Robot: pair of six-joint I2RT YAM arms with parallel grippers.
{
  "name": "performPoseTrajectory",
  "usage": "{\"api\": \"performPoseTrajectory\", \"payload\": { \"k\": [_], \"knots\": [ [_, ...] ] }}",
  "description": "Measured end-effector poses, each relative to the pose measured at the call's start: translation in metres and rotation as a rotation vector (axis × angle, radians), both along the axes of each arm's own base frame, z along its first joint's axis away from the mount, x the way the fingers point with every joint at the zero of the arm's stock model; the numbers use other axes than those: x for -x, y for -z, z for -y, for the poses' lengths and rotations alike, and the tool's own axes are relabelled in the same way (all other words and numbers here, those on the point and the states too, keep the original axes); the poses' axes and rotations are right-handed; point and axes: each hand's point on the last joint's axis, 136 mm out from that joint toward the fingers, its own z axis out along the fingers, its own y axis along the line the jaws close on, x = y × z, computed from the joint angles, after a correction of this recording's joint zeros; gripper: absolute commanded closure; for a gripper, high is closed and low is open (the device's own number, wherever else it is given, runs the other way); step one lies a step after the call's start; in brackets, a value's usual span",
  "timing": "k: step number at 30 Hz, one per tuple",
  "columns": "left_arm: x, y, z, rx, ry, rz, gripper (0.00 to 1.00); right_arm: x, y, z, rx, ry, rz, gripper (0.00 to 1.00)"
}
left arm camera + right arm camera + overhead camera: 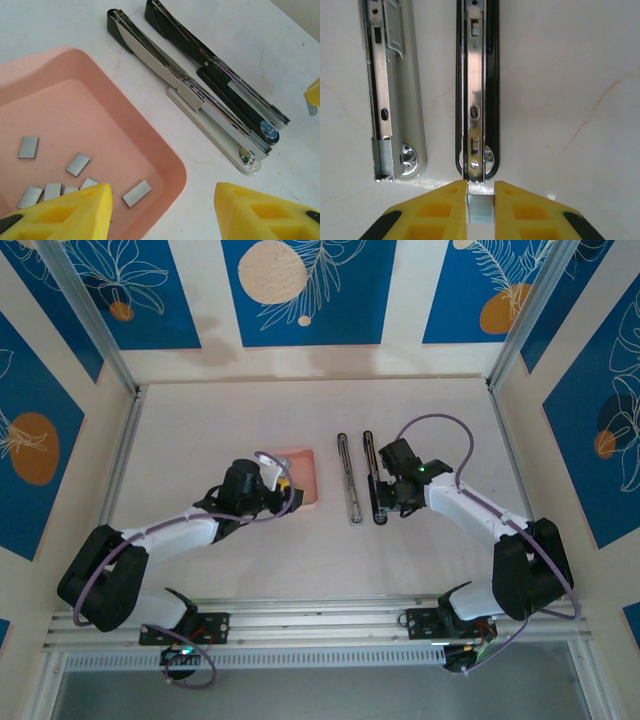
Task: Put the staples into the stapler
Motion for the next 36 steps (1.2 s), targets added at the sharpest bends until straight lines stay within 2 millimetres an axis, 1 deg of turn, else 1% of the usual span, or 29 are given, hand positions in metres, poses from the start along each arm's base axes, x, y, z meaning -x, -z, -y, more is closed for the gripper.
{"api": "performPoseTrajectory", "payload": {
  "k": [7, 13, 23, 30, 36],
  "knots": [
    [0.000, 0.001, 0.002, -0.005, 0.003, 0.003, 0.43, -0.007, 0.005, -0.008, -0.003, -0.053, 0.001, 0.82],
    [-0.001, -0.001, 0.003, -0.002, 0.004, 0.008, 0.43, -0.007, 0.013, -0.008, 0.010, -0.062, -0.021, 0.82],
    [0.000, -0.002, 0.004, -0.002, 0.005, 0.009, 0.43, -0.011, 0.018, -0.010, 0.009, -0.070, -0.022, 0.82],
    [-0.001, -0.002, 0.003, -0.005, -0.001, 0.011, 0.44, -0.010, 0.026, -0.010, 0.021, -0.069, -0.045, 0.83],
    [-0.001, -0.002, 0.003, -0.005, 0.000, 0.011, 0.43, -0.011, 0.026, -0.009, 0.024, -0.068, -0.044, 0.82]
  ]
}}
